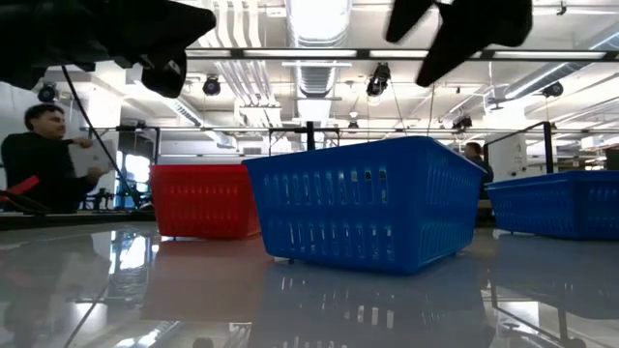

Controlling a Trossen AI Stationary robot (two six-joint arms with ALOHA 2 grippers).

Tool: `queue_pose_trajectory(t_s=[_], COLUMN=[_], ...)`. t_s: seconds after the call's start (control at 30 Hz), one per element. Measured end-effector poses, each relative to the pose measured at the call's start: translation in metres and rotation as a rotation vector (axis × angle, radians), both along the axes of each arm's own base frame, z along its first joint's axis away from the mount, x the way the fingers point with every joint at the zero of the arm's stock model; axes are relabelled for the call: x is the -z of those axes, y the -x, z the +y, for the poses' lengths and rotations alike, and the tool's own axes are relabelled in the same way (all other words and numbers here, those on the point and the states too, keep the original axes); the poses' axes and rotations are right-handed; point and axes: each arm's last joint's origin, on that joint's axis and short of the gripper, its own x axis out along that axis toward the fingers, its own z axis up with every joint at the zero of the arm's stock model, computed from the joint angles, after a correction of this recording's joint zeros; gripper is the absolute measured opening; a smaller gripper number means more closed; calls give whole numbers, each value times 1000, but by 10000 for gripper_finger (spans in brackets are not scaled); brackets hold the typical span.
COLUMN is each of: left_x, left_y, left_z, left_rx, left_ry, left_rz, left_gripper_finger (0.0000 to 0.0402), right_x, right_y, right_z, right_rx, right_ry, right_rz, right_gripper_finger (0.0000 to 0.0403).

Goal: Stack baskets on shelf by color
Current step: Stack the left blue basket on top of the right stacked blue baskets

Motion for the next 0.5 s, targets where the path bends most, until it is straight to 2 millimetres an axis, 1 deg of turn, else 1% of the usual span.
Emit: queue_pose_trajectory(t_s=[0.13,0.3,0.4,0.5], left_x=[1,2,3,1], left_y=[0,0,0,-1], left_z=[0,0,0,0], left_rx=[-1,-1,-1,-1], left_ry=[-9,-14,-19,-16], left_rz=[4,13,13,7], left_gripper_finger=[4,4,4,4], right_x=[1,8,19,31], right_y=[-23,-47,-57,-63], right_z=[21,41,48,49], right_rx=[-72,-100,-98,-78], right_ry=[-48,-93,-63,17], right_rz=[14,25,75,170], right_gripper_finger=[292,294,295,291])
